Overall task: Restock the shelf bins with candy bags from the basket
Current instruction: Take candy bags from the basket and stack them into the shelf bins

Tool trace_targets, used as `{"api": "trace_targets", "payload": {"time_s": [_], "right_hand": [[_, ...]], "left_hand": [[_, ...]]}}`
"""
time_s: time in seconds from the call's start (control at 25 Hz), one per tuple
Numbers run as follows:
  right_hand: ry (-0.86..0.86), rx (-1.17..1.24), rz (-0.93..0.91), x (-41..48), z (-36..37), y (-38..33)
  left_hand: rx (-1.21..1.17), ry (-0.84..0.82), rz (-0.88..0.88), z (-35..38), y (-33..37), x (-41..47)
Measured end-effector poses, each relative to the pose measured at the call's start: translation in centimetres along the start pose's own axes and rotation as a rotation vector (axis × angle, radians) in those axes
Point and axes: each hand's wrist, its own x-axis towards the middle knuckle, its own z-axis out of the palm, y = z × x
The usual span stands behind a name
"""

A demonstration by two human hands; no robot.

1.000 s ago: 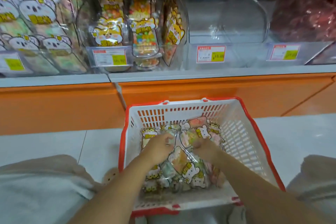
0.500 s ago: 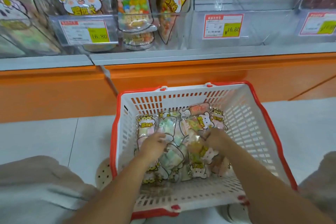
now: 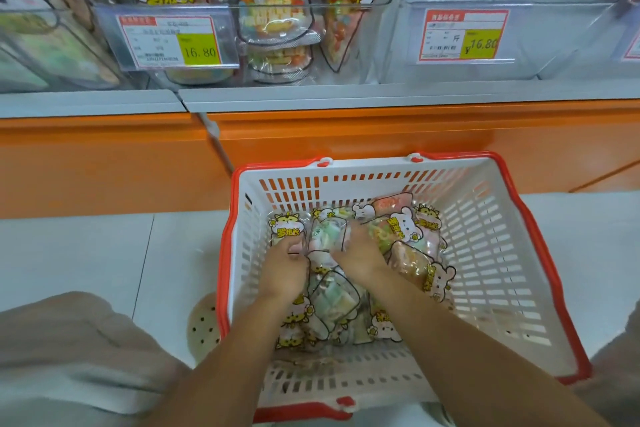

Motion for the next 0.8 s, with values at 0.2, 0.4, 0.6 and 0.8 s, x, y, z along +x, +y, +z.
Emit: {"api": "trace_targets", "payload": {"time_s": [0.2, 0.4, 0.6, 0.8], "right_hand": [[0.075, 0.289, 0.198, 1.5, 0.6, -0.5], [0.142, 0.429, -0.159, -1.3, -1.7, 0.1], [0.132, 0.101, -0.461, -2.6, -1.8, 0.9], [-0.091, -0.219, 0.023, -2.5, -1.8, 2.8]], "left_hand": [[-0.036, -0.031, -0.020, -1.0, 0.3, -0.3], [-0.295, -0.008, -0.239, -1.2, 1.9, -0.4], [-0.734, -0.315, -0.403, -2.8, 2.9, -0.9], [-0.715, -0.187, -0.317, -2.8, 1.8, -0.9]]}}
